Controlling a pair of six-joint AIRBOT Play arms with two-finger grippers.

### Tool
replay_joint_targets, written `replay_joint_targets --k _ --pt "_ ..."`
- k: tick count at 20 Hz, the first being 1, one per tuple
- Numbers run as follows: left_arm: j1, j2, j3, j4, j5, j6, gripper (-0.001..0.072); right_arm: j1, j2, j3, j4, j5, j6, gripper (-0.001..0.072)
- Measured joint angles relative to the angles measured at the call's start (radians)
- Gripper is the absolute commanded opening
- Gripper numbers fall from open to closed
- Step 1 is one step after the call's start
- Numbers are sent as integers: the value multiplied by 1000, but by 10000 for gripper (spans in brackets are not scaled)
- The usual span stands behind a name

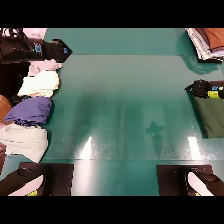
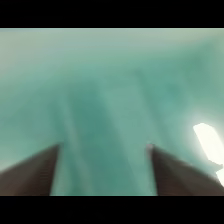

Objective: Fold the shirts.

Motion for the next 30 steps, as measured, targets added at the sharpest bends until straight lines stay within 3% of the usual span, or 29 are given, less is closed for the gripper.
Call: replay_joint_targets --k 3,7,14,21,22,24,25,30 --pt "33 -38 0 189 55 -35 674 0 0 0 2 -3 0 17" --pt "169 -158 0 305 122 -90 674 0 0 0 5 -5 1 17" --pt "374 -460 31 325 290 -124 673 0 0 0 6 -6 1 16" --pt "428 -719 174 325 363 -112 668 0 0 0 7 2 2 17" --pt "430 -744 190 325 373 -112 544 0 0 0 7 4 2 17" --pt "430 -776 210 322 395 -109 180 0 0 0 7 10 2 17" --pt "431 -787 217 319 403 -109 37 0 0 0 7 10 2 16" --pt "432 -779 263 314 387 -105 23 0 0 0 7 8 2 17"
